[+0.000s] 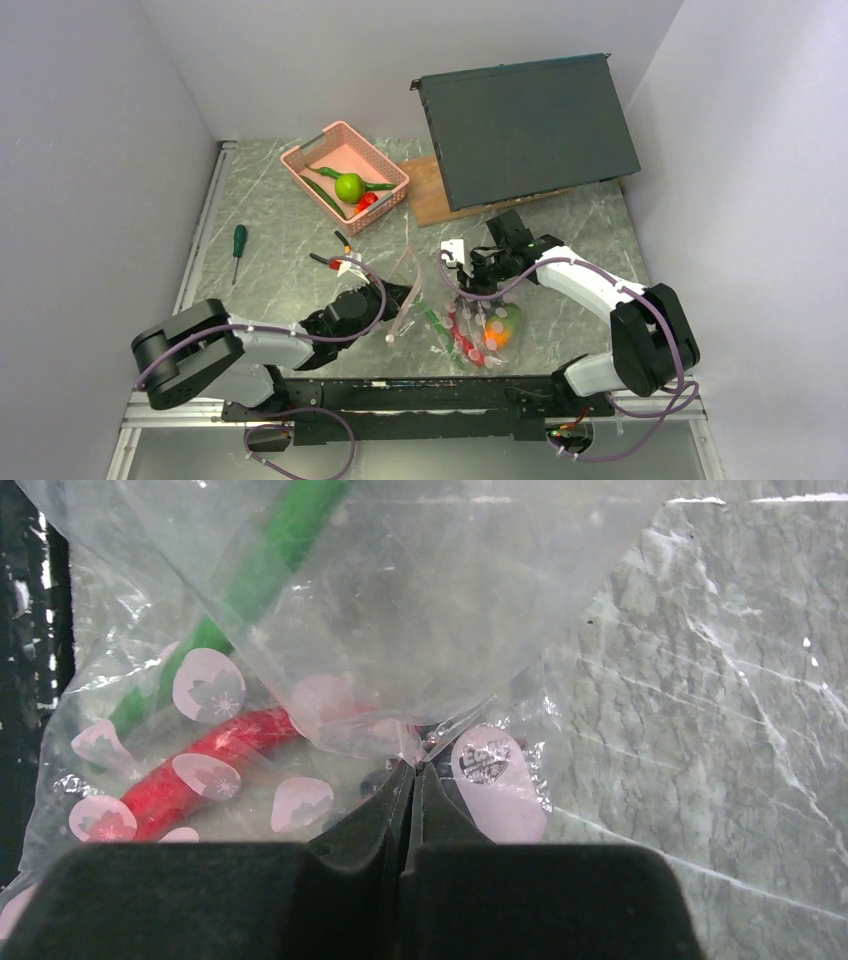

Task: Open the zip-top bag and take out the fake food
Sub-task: Pick up the fake vegetable from the zipper food storage bag.

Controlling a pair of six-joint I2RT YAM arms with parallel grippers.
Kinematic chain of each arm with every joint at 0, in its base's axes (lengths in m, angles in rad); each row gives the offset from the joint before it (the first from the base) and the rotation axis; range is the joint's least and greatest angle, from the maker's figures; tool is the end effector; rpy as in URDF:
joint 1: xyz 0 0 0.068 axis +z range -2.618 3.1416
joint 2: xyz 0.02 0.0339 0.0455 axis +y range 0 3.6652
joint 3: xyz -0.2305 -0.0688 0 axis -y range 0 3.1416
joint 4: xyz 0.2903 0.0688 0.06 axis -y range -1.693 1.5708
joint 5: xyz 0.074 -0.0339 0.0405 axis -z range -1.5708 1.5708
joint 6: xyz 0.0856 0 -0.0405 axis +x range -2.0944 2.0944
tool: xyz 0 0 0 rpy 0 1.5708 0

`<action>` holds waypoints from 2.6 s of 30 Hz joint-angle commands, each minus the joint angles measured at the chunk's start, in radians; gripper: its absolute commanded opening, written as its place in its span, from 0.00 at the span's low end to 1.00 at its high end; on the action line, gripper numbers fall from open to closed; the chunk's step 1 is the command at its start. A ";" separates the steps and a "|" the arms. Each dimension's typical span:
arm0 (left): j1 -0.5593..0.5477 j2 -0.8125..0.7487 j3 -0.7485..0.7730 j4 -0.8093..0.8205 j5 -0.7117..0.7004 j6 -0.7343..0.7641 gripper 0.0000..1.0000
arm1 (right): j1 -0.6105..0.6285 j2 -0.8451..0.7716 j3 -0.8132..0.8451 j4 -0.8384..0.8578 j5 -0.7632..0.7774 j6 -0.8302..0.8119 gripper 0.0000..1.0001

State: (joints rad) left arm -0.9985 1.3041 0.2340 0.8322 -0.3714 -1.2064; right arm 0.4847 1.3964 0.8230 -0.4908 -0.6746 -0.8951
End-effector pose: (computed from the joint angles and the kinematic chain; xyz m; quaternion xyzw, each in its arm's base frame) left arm 0.1890 -0.2359 0.0738 -0.1937 0.7565 -0.4766 0.4038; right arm 0.2624 0.1986 0.1103 -0.6454 0.6518 0.2655 0.2968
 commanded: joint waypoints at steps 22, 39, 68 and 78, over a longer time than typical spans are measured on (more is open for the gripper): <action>0.045 0.099 0.042 0.214 0.221 0.215 0.00 | -0.033 -0.027 -0.001 0.035 -0.003 0.035 0.00; 0.089 -0.171 0.074 -0.087 0.044 0.374 0.00 | -0.046 -0.043 -0.007 -0.035 -0.116 -0.056 0.00; 0.719 -0.382 0.438 -0.554 0.438 0.506 0.00 | -0.034 -0.034 -0.015 -0.014 -0.053 -0.057 0.00; 0.924 -0.202 0.681 -0.606 0.601 0.490 0.00 | -0.020 -0.010 -0.014 -0.016 -0.034 -0.064 0.00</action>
State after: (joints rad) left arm -0.1291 1.0103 0.7990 0.2516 0.1242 -0.7258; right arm 0.4583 1.3762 0.8074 -0.5209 -0.7082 -0.9398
